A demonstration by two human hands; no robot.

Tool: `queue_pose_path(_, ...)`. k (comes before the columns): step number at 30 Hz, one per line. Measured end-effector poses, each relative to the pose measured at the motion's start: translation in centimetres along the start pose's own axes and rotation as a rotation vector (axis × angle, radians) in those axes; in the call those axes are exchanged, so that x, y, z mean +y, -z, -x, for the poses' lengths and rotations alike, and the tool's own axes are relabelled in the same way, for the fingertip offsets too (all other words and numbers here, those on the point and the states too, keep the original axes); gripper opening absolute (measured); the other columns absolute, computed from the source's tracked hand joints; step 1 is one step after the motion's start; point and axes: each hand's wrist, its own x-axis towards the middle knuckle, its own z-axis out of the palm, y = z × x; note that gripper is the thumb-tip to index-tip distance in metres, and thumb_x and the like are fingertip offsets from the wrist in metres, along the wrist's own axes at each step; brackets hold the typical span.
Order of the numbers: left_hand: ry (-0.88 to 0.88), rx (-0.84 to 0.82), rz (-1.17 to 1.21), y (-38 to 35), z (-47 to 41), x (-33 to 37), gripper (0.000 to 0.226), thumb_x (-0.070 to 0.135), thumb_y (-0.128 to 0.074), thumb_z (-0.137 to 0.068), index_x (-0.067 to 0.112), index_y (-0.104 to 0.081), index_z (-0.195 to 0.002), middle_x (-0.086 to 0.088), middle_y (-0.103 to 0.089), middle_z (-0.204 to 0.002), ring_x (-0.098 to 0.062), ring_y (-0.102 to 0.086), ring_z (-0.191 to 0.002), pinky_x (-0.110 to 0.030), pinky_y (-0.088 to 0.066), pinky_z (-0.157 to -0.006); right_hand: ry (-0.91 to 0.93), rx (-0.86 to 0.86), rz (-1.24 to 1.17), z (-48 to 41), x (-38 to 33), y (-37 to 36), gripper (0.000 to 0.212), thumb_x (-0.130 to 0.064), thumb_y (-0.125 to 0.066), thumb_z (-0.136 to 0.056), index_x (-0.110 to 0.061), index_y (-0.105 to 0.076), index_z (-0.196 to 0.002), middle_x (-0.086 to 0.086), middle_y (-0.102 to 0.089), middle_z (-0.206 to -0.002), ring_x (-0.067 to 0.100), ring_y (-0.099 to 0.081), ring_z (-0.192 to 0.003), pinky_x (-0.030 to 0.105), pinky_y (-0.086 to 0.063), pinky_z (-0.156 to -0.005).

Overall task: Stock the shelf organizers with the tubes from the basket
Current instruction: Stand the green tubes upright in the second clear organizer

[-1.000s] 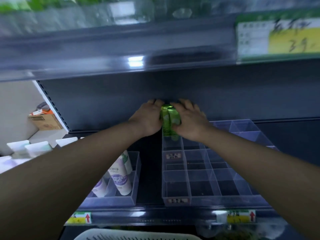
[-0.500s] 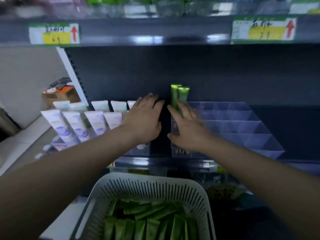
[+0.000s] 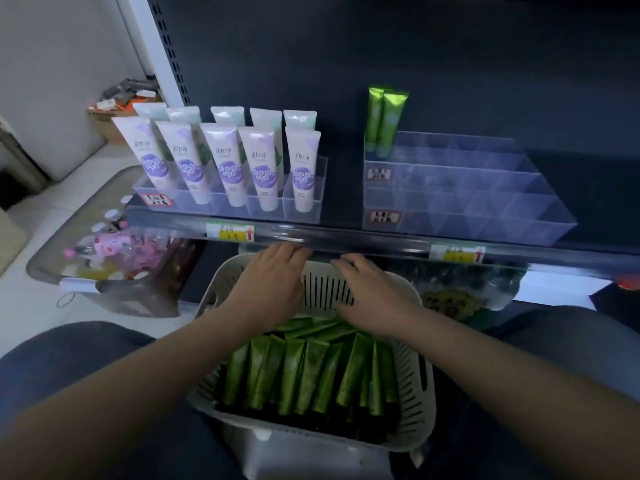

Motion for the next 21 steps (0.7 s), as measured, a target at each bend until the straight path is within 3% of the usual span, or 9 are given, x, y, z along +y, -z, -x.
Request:
queue_pose_path(7, 0.072, -0.349, 0.232, -6.1, 1.8, -0.9, 0.054, 0.021, -0.056, -0.085, 0.014, -0.039, -0.136, -0.005, -0.048, -0.132, -0.023, -0.046, -0.121, -0.033, -0.039, -0.1, -0.158, -0.21, -0.18, -0.3, 1.2, -6.1, 0.045, -0.031, -0.061, -0.081, -0.021, -0.049, -0.123, -0.001, -0.046, -0.118, 0.016, -0.046, -0.112, 0.032, -0.044, -0.092)
queue_pose_path(11, 0.085, -0.617, 0.269, -8.0, 1.0, -2.1, 0.047, 0.017, -0.055, -0.085, 0.014, -0.044, -0.131, -0.009, -0.052, -0.131, -0.025, -0.051, -0.117, -0.035, -0.044, -0.095, -0.195, -0.315, -0.161, -1.1, 1.8, -9.4, 0.028, -0.026, -0.061, -0.081, -0.021, -0.054, -0.107, -0.002, -0.046, -0.104, 0.015, -0.047, -0.101, 0.026, -0.042, -0.074)
queue_pose_path(16, 0.07, -0.761, 0.232, -10.6, 0.2, -2.2, 0.037, 0.009, -0.05, -0.086, 0.012, -0.051, -0.123, -0.01, -0.058, -0.121, -0.025, -0.056, -0.108, -0.035, -0.048, -0.089, -0.238, -0.389, -0.166, -1.7, 2.4, -12.7, 0.054, -0.026, -0.062, -0.082, -0.019, -0.044, -0.132, 0.002, -0.043, -0.131, 0.018, -0.043, -0.12, 0.034, -0.043, -0.099)
queue_pose_path(21, 0.113, -0.802, 0.234, -13.3, -0.4, -1.9, 0.033, 0.01, -0.049, -0.09, 0.009, -0.05, -0.123, -0.01, -0.058, -0.119, -0.024, -0.057, -0.106, -0.031, -0.047, -0.081, -0.27, -0.375, -0.192, -2.3, 2.8, -14.7, 0.034, -0.024, -0.06, -0.084, -0.015, -0.055, -0.116, 0.006, -0.053, -0.116, 0.022, -0.052, -0.108, 0.034, -0.049, -0.089)
